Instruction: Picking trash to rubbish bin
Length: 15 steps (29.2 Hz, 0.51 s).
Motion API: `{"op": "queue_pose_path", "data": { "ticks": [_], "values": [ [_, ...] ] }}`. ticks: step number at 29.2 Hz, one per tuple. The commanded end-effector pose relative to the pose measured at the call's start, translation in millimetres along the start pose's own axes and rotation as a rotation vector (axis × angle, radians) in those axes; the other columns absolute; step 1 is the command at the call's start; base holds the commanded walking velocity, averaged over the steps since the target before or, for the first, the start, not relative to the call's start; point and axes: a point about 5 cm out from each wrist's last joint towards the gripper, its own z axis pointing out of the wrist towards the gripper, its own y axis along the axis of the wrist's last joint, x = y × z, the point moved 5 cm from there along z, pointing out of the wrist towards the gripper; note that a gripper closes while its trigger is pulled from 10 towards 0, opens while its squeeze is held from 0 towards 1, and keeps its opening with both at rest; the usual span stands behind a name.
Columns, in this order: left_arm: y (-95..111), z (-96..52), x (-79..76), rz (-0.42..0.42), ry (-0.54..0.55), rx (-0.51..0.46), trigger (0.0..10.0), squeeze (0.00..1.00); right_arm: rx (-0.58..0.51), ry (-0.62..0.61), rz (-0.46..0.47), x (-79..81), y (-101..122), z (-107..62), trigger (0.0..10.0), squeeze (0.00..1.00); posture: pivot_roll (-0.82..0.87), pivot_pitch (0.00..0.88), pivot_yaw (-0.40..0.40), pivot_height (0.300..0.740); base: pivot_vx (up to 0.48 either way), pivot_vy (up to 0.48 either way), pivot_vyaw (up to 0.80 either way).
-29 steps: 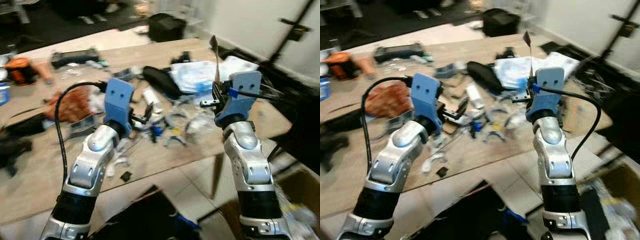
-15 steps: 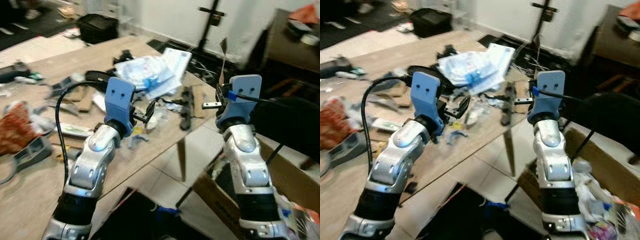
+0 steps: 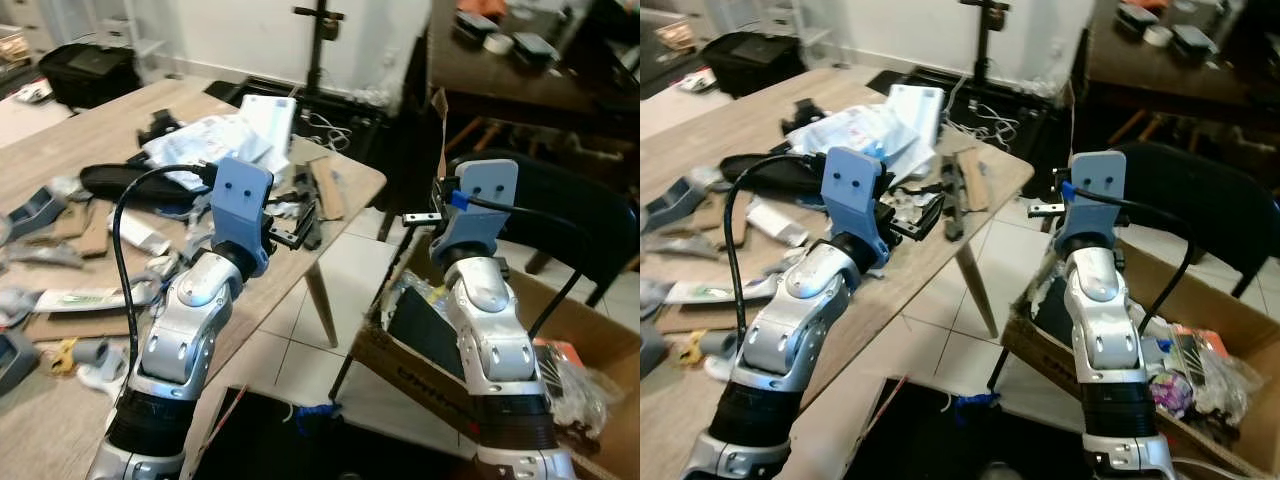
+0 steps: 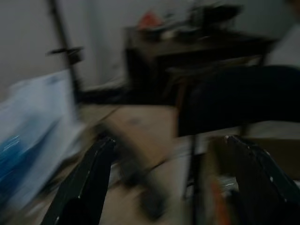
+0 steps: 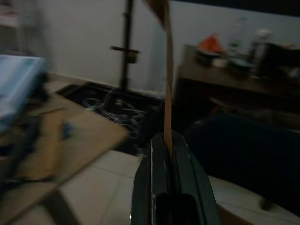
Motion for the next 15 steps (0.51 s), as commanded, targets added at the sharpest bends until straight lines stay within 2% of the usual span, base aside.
{"op": "queue_pose_path", "data": {
  "ticks": [1,6,15],
  "values": [
    [-2,-1.0,-4.3,-0.012,-0.015,0.001,10.0,0.0,0.017,-0.015,0.002,-2.7,-5,-2.6,10.0,0.0,0.0,0.107,-0.002,0.74,0.0,0.0,-0.8],
    [-3,-2.2,-4.8,-0.014,-0.017,0.001,10.0,0.0,0.038,-0.038,0.007,-6.3,-11,-5.1,10.0,0.0,0.0,0.105,-0.003,0.74,0.0,0.0,-0.8],
    [-5,-2.7,-6.6,-0.015,-0.021,0.009,10.0,0.0,0.164,-0.103,0.033,-22.9,-41,-12.4,10.0,0.0,0.0,0.104,-0.005,0.74,0.0,0.0,-0.8]
  ]
}}
